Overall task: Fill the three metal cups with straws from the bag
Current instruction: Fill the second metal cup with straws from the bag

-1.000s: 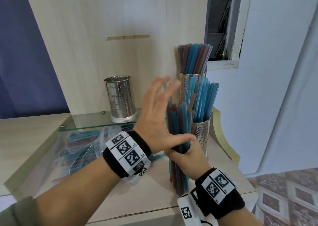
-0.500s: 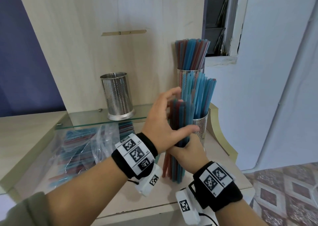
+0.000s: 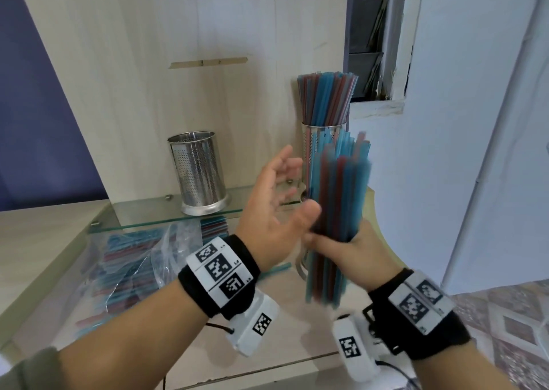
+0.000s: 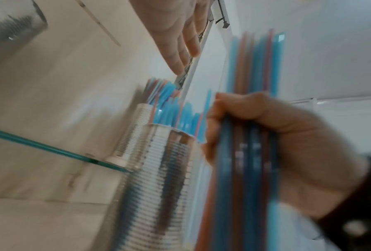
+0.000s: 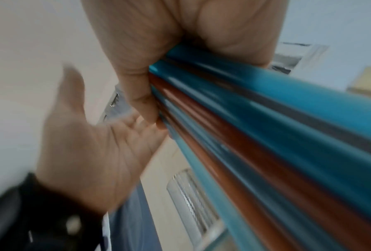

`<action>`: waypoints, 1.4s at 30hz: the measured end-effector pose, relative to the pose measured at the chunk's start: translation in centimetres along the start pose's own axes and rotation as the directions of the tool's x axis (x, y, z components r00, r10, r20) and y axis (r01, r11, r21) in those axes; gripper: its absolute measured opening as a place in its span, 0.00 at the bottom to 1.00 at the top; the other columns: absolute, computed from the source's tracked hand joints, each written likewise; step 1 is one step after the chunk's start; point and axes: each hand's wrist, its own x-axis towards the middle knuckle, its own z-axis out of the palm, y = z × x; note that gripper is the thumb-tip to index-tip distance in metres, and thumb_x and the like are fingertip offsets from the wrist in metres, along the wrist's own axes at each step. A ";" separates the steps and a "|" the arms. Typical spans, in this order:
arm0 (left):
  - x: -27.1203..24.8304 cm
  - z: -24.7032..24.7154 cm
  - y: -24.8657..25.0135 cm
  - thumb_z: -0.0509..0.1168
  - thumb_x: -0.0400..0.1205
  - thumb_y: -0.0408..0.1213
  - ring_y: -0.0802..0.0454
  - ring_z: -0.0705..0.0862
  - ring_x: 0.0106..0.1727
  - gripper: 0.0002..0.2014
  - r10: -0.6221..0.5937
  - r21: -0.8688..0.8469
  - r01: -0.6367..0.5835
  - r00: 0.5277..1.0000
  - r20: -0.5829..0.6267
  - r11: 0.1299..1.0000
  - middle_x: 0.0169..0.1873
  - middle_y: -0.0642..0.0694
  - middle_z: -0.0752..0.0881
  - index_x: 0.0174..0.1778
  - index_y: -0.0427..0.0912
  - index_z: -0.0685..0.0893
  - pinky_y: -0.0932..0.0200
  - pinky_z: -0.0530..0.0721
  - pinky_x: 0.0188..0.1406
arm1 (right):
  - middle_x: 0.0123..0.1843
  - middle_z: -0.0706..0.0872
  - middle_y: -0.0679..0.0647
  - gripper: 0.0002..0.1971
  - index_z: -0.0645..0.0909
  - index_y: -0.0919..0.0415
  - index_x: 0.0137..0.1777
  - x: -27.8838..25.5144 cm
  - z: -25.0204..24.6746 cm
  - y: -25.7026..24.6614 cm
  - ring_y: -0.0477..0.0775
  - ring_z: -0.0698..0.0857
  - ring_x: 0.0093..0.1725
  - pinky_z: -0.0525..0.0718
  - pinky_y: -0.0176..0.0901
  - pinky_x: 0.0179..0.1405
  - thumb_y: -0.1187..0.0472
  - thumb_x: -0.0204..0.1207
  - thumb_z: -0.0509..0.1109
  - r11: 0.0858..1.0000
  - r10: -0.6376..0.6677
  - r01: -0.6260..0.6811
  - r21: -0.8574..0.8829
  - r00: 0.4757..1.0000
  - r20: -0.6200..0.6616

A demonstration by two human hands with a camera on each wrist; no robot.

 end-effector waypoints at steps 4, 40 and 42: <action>1.5 -1.5 -2.4 0.60 0.75 0.68 0.63 0.73 0.72 0.43 -0.105 0.329 0.083 0.993 0.048 0.941 0.71 0.51 0.74 0.81 0.47 0.62 0.57 0.76 0.72 | 0.35 0.91 0.49 0.08 0.88 0.55 0.37 2.4 -4.5 -5.1 0.48 0.89 0.38 0.88 0.41 0.44 0.69 0.66 0.81 0.996 -0.073 0.076 0.038 0.993 -0.089; -0.1 4.0 -7.9 0.78 0.65 0.57 0.52 0.73 0.74 0.61 -0.349 0.427 0.336 0.936 -0.050 0.840 0.78 0.50 0.69 0.84 0.53 0.41 0.53 0.75 0.72 | 0.57 0.82 0.41 0.42 0.59 0.46 0.76 7.9 0.3 -0.7 0.31 0.85 0.51 0.79 0.17 0.42 0.58 0.69 0.82 0.976 -0.155 0.107 -0.190 0.953 -0.260; -0.1 4.1 -7.9 0.79 0.65 0.55 0.53 0.74 0.74 0.61 -0.353 0.413 0.343 0.934 -0.055 0.844 0.77 0.50 0.70 0.83 0.55 0.42 0.53 0.75 0.72 | 0.62 0.82 0.48 0.45 0.55 0.47 0.80 8.0 0.3 -0.8 0.38 0.85 0.55 0.80 0.17 0.44 0.59 0.70 0.80 0.968 -0.187 0.135 -0.211 0.950 -0.251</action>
